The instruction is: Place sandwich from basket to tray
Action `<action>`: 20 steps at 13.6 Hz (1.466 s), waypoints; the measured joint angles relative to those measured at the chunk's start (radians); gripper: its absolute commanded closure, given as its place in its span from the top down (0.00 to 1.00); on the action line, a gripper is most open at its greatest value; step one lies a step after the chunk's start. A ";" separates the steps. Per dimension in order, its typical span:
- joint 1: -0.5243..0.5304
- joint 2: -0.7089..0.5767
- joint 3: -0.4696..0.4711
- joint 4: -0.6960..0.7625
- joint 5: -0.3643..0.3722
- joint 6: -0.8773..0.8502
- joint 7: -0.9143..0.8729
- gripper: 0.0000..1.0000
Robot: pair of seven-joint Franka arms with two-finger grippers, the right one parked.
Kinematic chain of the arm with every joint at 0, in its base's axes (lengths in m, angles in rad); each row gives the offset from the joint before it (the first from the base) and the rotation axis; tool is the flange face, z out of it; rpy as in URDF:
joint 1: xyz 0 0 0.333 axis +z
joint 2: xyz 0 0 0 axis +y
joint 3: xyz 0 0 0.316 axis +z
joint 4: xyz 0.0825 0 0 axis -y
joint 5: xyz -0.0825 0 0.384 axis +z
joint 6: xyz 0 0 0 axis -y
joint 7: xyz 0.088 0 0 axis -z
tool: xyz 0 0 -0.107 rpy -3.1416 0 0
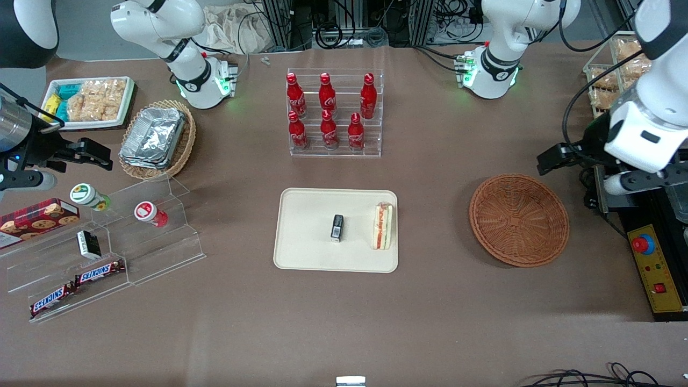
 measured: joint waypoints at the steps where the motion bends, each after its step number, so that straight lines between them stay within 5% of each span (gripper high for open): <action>1: 0.033 -0.002 -0.022 0.000 0.000 -0.001 0.006 0.99; 6: 0.228 -0.027 -0.233 -0.008 0.000 -0.021 0.027 0.99; 20: 0.315 -0.056 -0.302 -0.028 -0.001 -0.046 0.083 0.99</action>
